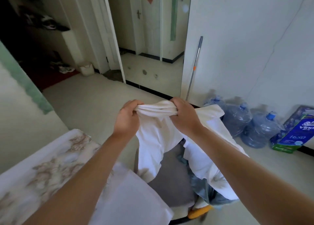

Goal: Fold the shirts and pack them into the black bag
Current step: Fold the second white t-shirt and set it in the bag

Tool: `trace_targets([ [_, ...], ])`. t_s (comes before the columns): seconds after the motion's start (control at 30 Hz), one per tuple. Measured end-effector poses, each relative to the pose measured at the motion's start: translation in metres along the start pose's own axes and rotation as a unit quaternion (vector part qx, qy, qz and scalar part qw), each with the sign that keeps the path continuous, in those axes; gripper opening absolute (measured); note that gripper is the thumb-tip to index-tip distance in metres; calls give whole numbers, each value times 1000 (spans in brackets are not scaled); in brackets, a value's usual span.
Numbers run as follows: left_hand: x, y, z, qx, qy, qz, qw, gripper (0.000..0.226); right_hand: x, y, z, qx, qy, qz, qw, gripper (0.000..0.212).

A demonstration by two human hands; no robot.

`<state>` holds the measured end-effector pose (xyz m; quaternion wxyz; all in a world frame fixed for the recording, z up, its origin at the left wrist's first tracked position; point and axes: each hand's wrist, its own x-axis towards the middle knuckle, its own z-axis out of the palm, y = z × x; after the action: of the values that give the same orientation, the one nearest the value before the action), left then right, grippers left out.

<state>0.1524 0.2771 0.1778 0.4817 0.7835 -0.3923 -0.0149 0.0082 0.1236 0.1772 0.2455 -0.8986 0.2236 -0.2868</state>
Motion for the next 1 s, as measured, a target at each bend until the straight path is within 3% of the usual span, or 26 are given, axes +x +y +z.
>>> trace_targets([
  [0.1, -22, -18, -69, 32, 43, -41, 998, 50, -5, -38, 34, -58, -63, -36, 996, 26],
  [0.17, -46, -31, -113, 71, 62, -51, 994, 50, -10, -62, 58, -80, -103, 33, 991, 15],
  [0.23, -75, -45, -155, 103, 78, -76, 989, 50, -16, -100, 82, -16, -149, 56, 987, 11],
  [0.3, -103, -68, -199, 122, 94, -149, 977, 47, -21, -151, 106, 56, -185, 26, 981, 8],
  [0.4, -152, -119, -267, 175, 62, -285, 940, 36, -41, -231, 142, 47, -257, -50, 964, 6],
  [0.53, -241, -187, -322, 214, 13, -364, 906, 26, -89, -297, 205, 30, -368, -95, 925, 42],
  [0.63, -306, -237, -334, 201, -82, -410, 886, 22, -129, -308, 251, 20, -448, -93, 889, 65],
  [0.7, -340, -259, -331, 168, -104, -424, 884, 28, -150, -305, 273, -19, -488, -89, 868, 72],
  [0.87, -360, -263, -303, 75, -126, -435, 889, 37, -163, -263, 300, -85, -529, -46, 843, 53],
  [1.0, -344, -264, -267, 122, -178, -369, 904, 38, -167, -216, 313, -136, -559, -35, 817, 55],
])
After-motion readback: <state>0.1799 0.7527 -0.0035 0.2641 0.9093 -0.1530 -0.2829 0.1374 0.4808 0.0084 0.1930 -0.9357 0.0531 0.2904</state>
